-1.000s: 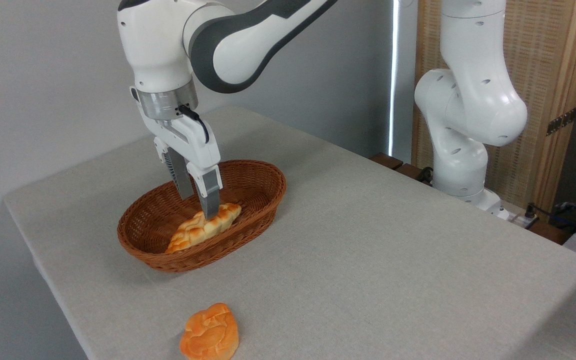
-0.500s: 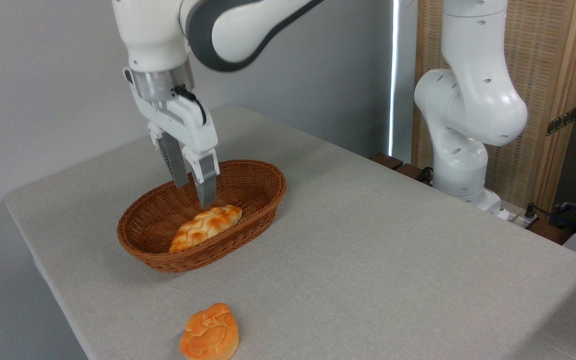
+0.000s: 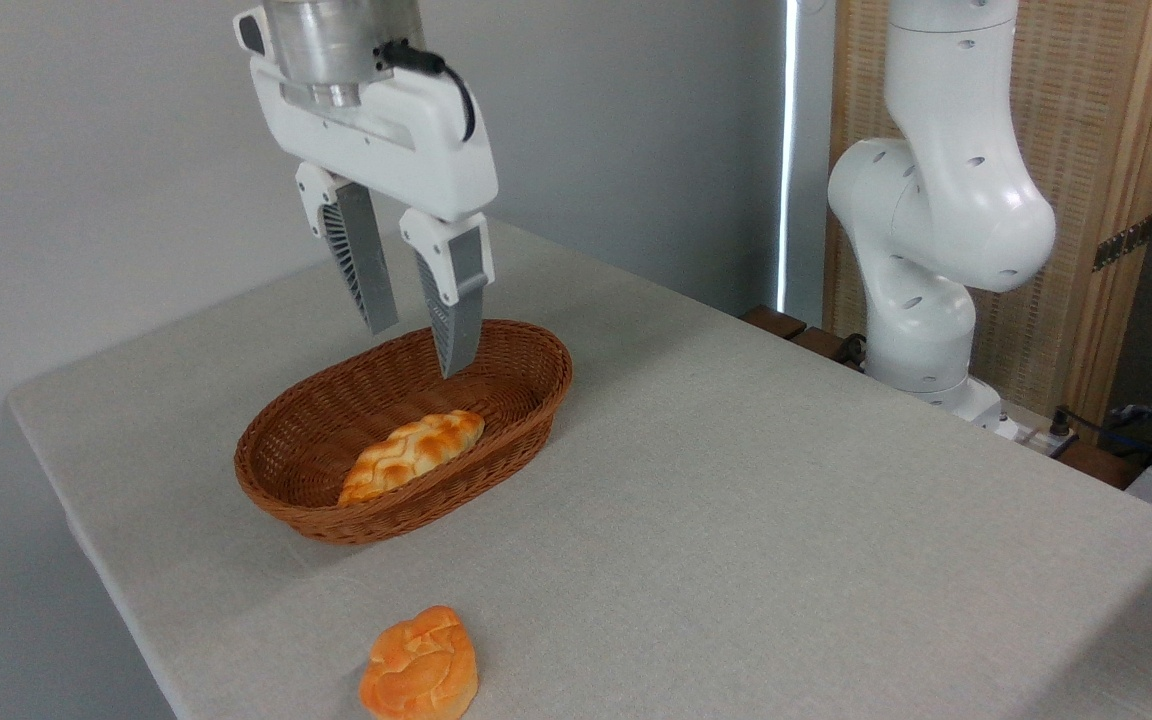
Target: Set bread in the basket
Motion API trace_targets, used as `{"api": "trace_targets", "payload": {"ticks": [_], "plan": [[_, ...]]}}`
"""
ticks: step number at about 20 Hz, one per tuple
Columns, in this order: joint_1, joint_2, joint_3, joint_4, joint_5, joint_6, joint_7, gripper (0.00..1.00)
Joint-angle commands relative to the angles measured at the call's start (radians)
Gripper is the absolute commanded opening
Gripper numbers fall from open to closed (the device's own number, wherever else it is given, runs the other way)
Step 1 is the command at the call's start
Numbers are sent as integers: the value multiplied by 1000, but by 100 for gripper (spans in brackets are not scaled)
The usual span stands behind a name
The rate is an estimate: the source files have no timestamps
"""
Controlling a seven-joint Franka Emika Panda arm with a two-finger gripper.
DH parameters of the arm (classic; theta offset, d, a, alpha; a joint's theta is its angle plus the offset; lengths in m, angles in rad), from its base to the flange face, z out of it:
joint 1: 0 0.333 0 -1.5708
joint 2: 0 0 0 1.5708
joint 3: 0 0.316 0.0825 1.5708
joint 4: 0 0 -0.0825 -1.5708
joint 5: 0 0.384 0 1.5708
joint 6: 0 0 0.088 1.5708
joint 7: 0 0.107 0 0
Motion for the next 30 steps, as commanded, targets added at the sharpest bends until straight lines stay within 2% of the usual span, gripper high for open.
{"api": "trace_targets", "payload": {"ticks": [1, 3, 4, 15, 18, 21, 23, 25, 30], "plan": [[34, 8, -32, 35, 56, -36, 8, 100], [83, 7, -77, 35, 58, -36, 11, 100], [94, -1, -88, 33, 58, -36, 13, 100], [100, -30, -94, 4, 58, -29, 19, 100], [127, -41, -120, -8, 59, -27, 19, 100], [132, -44, -125, -19, 59, -27, 22, 100], [132, -46, -126, -25, 49, -29, 51, 100], [132, -64, -126, -49, 44, -30, 135, 100], [132, -72, -125, -54, 44, -36, 115, 100]]}}
